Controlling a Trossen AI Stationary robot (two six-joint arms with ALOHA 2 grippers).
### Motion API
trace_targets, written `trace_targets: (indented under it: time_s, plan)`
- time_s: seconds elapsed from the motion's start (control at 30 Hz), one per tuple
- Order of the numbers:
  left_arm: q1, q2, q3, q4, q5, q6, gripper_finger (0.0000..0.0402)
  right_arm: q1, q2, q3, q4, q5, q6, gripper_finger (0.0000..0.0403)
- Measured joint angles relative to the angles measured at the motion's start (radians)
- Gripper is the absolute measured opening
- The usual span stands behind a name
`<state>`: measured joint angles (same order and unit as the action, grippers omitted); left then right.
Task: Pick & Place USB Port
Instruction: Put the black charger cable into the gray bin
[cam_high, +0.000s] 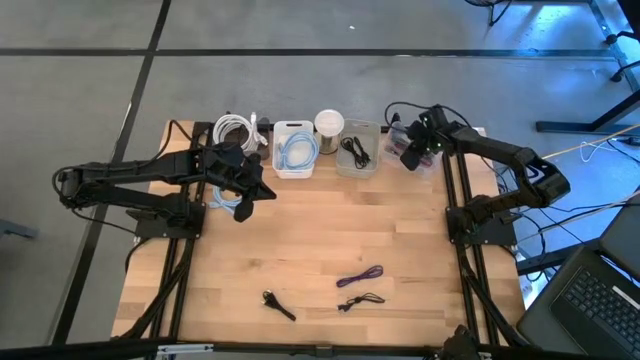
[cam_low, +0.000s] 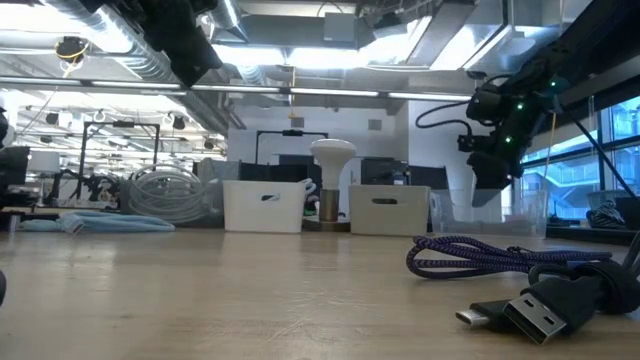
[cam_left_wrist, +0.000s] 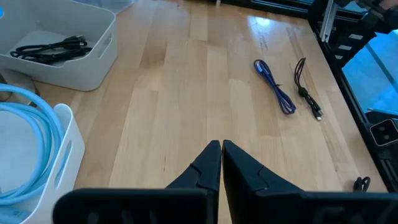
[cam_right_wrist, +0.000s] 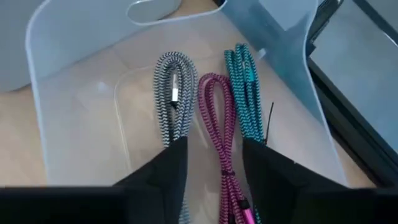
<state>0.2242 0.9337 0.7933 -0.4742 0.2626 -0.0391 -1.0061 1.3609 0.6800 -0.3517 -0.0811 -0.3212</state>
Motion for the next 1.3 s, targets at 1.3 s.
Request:
trace_targets:
  time_s: [1.3]
  plan:
    - [0.000, 0.000, 0.000, 0.020, 0.000, 0.139, 0.0009, 0.912, -0.281, 0.158, -0.068, -0.520, 0.483, 0.0147]
